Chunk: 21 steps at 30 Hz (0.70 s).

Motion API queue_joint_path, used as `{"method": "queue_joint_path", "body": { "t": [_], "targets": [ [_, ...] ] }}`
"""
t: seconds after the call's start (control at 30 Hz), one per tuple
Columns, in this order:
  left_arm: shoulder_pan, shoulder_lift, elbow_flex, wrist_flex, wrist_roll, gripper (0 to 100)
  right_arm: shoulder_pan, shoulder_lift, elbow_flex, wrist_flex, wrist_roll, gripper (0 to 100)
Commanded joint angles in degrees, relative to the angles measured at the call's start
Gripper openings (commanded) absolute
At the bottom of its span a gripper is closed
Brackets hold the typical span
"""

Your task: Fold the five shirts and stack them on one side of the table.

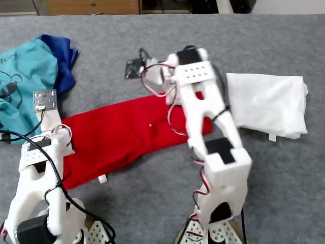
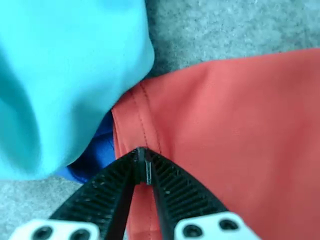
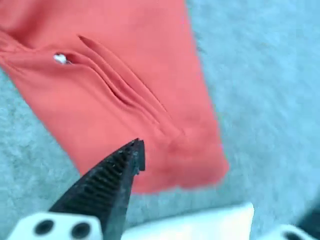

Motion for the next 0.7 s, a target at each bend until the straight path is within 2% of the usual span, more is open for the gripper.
{"method": "queue_joint_path", "body": {
  "t": [0.0,0.2,0.3,0.37,0.47,0.57,0.6,0.67],
  "targets": [
    [0.88,0.04,-0.62,0.53,-0.35,2,0.84,-10.77,4.44,2.29,-1.05,73.0],
    [0.88,0.04,-0.62,0.70,-0.53,2,0.40,-28.53,28.44,-1.76,-0.62,72.7],
    [0.88,0.04,-0.53,0.70,-0.53,2,-0.84,-38.55,41.45,-3.16,3.87,67.8],
    [0.88,0.04,-0.44,0.70,-0.53,2,-1.71,-45.05,49.10,-3.25,5.01,57.2],
    [0.88,-0.13,-0.35,0.70,-0.44,2,-2.51,-52.26,56.66,-3.60,4.22,31.5],
    [0.79,-0.40,-0.18,0.79,-0.44,2,-2.07,-55.78,57.45,-5.80,-2.90,3.6],
    [0.88,-0.48,-0.09,0.88,-0.44,2,-1.71,-56.22,57.27,-7.12,-5.10,0.0],
    [0.97,-0.48,-0.53,1.85,-0.62,2,-1.54,-56.31,56.48,-9.85,-9.49,5.5]
  ]
}}
